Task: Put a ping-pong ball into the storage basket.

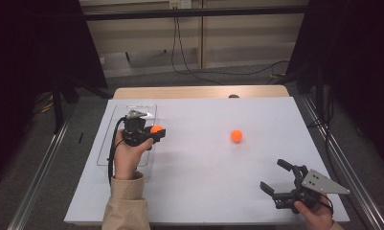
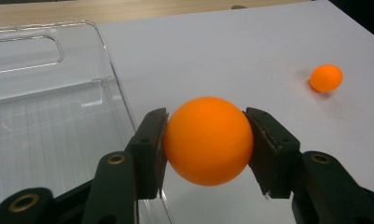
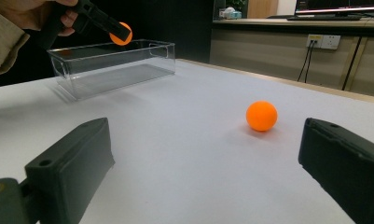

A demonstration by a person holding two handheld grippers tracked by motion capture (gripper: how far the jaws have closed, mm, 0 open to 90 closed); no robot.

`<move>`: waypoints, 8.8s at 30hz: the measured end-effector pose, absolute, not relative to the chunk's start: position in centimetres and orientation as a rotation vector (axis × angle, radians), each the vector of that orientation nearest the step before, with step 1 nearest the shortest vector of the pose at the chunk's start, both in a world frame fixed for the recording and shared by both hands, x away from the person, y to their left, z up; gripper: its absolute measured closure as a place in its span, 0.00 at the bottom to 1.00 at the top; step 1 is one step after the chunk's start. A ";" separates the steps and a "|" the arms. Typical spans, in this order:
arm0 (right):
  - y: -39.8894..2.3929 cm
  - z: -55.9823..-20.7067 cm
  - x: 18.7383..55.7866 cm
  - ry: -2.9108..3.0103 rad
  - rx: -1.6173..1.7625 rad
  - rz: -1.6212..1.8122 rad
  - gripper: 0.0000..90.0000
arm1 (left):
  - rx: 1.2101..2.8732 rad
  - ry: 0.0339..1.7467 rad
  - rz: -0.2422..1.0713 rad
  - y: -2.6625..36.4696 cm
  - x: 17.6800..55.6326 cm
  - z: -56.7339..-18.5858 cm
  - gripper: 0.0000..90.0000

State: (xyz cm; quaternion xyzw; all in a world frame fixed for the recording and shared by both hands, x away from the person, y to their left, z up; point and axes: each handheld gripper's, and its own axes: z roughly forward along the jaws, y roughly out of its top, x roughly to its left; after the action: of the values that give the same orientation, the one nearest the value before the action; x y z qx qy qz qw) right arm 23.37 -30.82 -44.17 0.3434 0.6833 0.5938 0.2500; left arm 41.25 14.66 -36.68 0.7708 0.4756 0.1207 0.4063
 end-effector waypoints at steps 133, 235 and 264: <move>-30.7 -44.2 23.4 1.869 0.933 1.617 0.03 | 1.963 1.215 0.402 14.9 41.4 -36.6 0.17; -30.5 -44.3 23.9 1.880 0.927 1.613 0.02 | 2.010 0.896 0.213 4.2 41.5 -40.6 0.04; -30.7 -44.3 23.8 1.878 0.927 1.603 0.02 | 1.967 0.854 0.187 0.7 42.0 -42.4 0.05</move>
State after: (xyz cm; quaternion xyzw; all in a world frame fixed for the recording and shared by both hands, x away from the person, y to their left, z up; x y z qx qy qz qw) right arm 23.85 -30.68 -44.33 0.3405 0.6896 0.5886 0.2493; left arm 42.03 0.67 -42.35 0.8043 0.3492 0.0764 0.4746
